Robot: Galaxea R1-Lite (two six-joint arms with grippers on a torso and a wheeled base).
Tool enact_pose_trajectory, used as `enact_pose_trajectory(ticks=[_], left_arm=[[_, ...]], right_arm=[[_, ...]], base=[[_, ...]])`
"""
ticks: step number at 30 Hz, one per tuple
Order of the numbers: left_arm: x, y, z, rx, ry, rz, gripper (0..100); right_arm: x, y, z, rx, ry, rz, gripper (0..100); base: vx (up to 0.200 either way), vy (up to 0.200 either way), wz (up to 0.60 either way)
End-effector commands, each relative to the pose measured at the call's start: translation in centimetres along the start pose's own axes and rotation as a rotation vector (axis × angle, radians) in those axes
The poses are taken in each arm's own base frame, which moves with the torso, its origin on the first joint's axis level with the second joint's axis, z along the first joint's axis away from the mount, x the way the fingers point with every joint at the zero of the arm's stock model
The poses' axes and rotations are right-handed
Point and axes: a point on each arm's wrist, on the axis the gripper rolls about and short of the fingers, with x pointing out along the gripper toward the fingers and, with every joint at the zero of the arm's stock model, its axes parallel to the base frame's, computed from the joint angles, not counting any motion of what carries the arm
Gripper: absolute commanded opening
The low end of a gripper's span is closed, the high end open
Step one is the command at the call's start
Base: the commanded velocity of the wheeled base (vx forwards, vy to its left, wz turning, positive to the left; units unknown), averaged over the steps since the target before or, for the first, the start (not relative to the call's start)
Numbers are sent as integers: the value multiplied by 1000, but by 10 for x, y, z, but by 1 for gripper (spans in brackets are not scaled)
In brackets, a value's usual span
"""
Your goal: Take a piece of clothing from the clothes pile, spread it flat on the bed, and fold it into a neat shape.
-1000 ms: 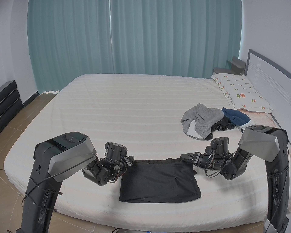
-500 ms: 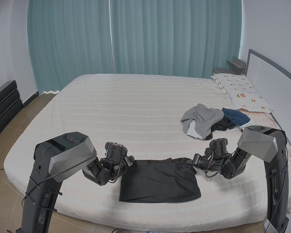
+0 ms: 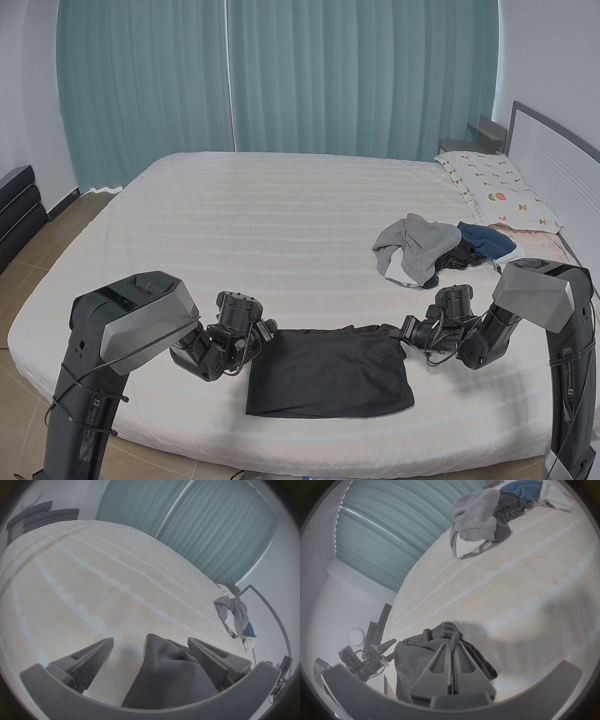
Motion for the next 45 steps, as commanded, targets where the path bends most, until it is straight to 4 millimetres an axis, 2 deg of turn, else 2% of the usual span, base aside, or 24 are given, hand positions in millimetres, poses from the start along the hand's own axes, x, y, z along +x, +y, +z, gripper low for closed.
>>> enact_pose_trajectory(ticks=[1, 4, 5, 16, 23, 34, 35, 45], left_arm=[[1, 0, 0, -2, 1, 0, 100], [1, 0, 0, -2, 2, -3, 100], [1, -1, 0, -2, 2, -7, 0], [3, -2, 1, -5, -2, -10, 0], [2, -1, 1, -17, -18, -13, 0], [2, -1, 1, -17, -17, -12, 0], [2, -1, 0, -16, -16, -11, 0], [2, -1, 1, -15, -15, -12, 0]], right_arm=[[-1, 1, 1, 0, -4, 3, 0], [-1, 0, 0, 1, -2, 1, 0], [-1, 0, 0, 1, -2, 1, 0], [-2, 0, -1, 0, -2, -7, 0], [-3, -2, -1, -18, -74, -19, 0], [-3, -3, -5, -22, -62, -28, 0], [-3, -3, -5, -22, -61, -27, 100], [2, 4, 1, 49, -73, 21, 100]], base=[[0, 0, 0], [0, 0, 0], [0, 0, 0], [0, 0, 0], [0, 0, 0], [0, 0, 0], [0, 0, 0], [0, 0, 0]])
